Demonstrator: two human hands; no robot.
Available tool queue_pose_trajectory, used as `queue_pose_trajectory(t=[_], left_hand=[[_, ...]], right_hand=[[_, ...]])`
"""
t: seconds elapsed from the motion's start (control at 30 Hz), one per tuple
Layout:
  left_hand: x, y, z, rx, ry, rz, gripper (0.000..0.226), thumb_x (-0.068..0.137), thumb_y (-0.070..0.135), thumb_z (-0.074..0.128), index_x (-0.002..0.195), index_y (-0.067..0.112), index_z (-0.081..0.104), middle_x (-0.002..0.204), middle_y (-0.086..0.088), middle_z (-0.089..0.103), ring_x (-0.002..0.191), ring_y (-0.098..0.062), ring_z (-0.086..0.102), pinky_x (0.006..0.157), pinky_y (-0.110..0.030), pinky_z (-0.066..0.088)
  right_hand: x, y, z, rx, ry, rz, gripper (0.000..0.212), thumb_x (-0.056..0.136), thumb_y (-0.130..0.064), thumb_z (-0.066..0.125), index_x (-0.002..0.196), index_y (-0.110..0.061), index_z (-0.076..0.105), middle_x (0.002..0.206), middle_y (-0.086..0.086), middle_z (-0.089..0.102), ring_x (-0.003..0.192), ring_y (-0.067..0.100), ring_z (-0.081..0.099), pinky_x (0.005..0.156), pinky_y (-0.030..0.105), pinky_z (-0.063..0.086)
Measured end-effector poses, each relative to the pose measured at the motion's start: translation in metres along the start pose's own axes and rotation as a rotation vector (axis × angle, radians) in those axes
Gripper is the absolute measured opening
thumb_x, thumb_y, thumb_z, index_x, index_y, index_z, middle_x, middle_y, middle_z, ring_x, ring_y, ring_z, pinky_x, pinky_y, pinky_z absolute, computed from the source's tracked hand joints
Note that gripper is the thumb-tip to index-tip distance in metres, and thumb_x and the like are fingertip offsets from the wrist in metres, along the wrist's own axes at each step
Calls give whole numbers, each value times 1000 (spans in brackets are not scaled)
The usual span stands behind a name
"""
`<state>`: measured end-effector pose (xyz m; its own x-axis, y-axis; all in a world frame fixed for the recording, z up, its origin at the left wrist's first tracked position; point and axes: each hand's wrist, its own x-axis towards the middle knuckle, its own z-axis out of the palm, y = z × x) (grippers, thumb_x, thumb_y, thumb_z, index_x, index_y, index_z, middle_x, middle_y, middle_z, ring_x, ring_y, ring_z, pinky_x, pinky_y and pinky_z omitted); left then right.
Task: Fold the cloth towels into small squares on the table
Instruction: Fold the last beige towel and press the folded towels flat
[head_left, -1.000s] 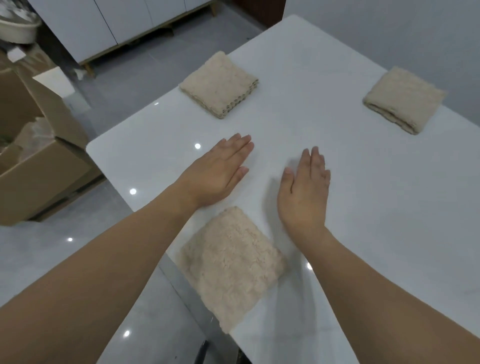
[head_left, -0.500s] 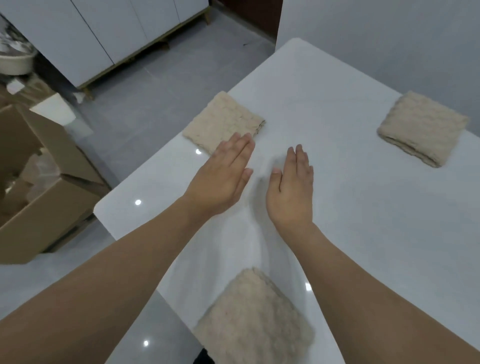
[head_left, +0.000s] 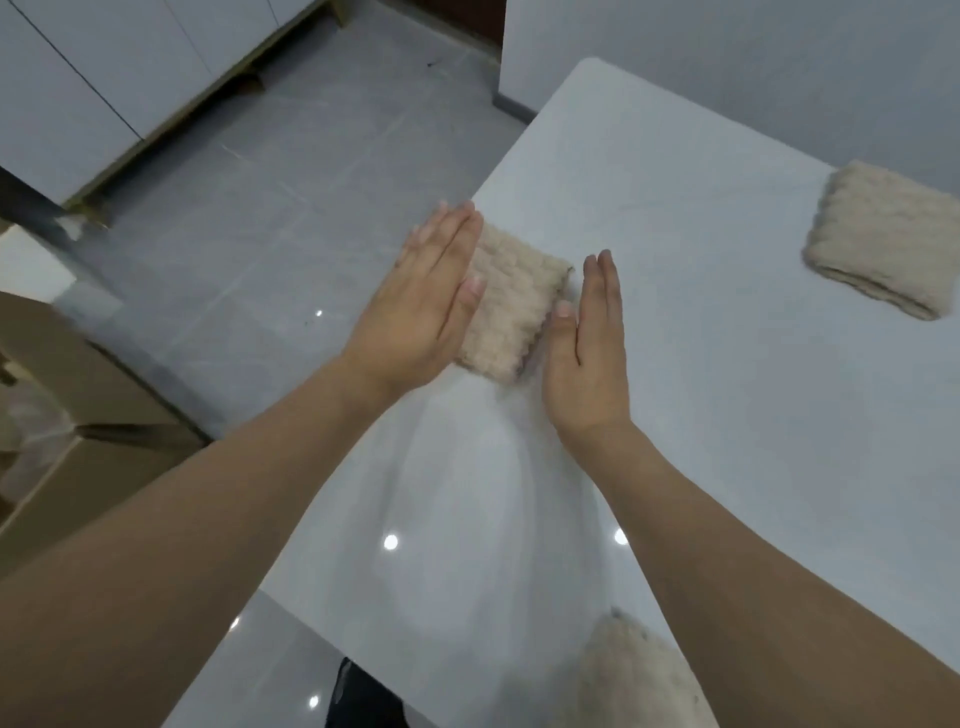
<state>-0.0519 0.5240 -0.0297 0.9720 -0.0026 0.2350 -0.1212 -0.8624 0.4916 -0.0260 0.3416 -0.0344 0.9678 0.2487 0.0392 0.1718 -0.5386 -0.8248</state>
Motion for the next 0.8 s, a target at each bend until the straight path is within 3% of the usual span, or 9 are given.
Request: queue_pose_trajectory(t=[0.2, 0.4, 0.53, 0.8], left_hand=[[25, -33, 2, -225, -145, -18, 61, 105, 39, 22, 156, 5, 19, 164, -9, 16, 153, -19, 7, 124, -37, 7], [38, -46, 17, -132, -235, -24, 62, 103, 41, 18, 156, 9, 19, 165, -5, 16, 153, -17, 2, 124, -38, 1], [39, -55, 22, -67, -302, -39, 61, 105, 41, 20, 157, 9, 14, 166, -3, 8, 152, -14, -6, 124, -37, 0], [38, -63, 24, -82, -320, -33, 57, 108, 35, 25, 158, 10, 10, 166, -2, 0, 152, -14, -8, 124, -34, -4]], right_hand=[[15, -11, 35, -145, 37, -33, 58, 103, -35, 24, 153, -7, 15, 162, 4, 4, 149, 11, 0, 121, 40, 9], [29, -8, 55, -337, 77, 52, 62, 100, -37, 19, 152, -3, 15, 161, 11, 6, 149, 21, 2, 121, 41, 6], [26, -2, 65, -566, 17, 116, 69, 97, -46, 5, 154, -7, 10, 162, 8, 3, 149, 21, 0, 121, 40, 1], [18, 12, 53, -716, 13, 166, 62, 100, -40, 4, 155, -12, 9, 162, 2, 7, 149, 18, 1, 120, 40, -2]])
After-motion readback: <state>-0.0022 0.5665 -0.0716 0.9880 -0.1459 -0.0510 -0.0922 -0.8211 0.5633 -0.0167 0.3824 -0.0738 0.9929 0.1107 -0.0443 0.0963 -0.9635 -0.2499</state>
